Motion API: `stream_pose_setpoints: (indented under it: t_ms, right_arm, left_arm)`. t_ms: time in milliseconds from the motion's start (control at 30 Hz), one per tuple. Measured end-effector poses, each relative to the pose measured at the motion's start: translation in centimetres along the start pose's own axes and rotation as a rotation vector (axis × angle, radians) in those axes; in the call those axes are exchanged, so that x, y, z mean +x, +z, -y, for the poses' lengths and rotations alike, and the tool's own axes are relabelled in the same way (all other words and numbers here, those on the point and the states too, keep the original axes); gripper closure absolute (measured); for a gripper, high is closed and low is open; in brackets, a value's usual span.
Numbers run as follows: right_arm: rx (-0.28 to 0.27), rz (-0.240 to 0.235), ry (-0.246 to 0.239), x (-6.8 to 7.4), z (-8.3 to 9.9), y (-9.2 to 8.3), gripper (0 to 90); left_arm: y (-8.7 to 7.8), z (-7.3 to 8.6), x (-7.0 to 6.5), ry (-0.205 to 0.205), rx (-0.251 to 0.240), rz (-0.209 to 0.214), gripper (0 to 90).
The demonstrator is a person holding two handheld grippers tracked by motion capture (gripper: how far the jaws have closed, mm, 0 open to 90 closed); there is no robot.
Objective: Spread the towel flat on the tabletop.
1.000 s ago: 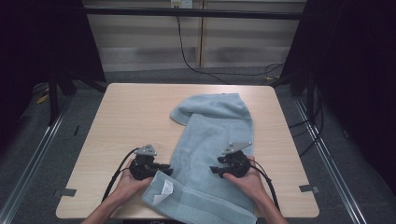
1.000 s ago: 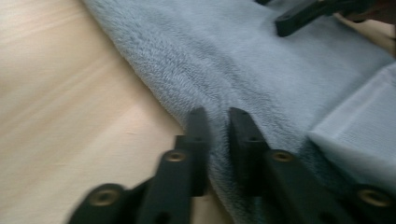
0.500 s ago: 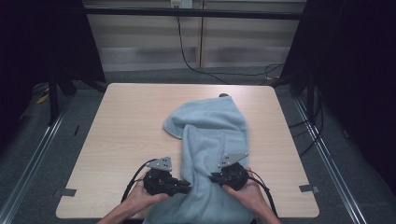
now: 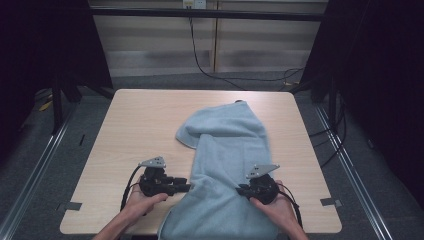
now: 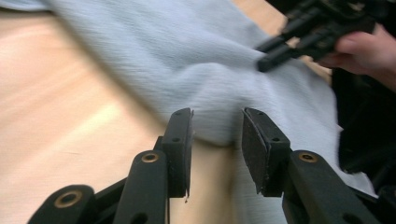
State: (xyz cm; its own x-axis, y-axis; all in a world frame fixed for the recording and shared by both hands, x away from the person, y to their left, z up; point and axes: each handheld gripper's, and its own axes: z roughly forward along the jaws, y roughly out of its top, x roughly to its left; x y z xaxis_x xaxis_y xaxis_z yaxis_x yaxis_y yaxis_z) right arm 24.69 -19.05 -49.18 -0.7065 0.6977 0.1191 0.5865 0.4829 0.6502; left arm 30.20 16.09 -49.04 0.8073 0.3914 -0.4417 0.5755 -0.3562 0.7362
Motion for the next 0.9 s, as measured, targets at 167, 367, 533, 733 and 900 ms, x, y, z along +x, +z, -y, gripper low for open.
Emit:
stream_pose_setpoints:
  t_ms: [167, 367, 533, 733, 900]
  right_arm:
    - [0.009, 0.002, -0.003, 0.0, 0.3, -0.8, 76.2]
    - [-0.071, 0.004, -0.006, -0.4, -1.6, -0.3, 55.8]
    - [-0.065, -0.035, -0.025, -0.6, -3.2, 2.2, 52.8]
    - [-0.051, -0.046, -0.047, 0.6, -3.2, 3.9, 80.7]
    - [-0.057, -0.115, -0.072, 3.0, -2.7, 3.9, 82.6]
  left_arm:
    - [0.8, -0.6, 0.8, -0.034, 0.018, -0.029, 63.7]
    - [3.5, -1.4, -0.5, 0.011, 0.053, -0.046, 54.2]
    - [3.4, -1.2, -1.1, 0.087, 0.060, -0.001, 90.0]
    - [1.1, -0.9, -1.0, 0.073, 0.008, 0.013, 90.0]
    - [-1.4, -1.2, 1.6, -0.008, -0.065, -0.086, 79.9]
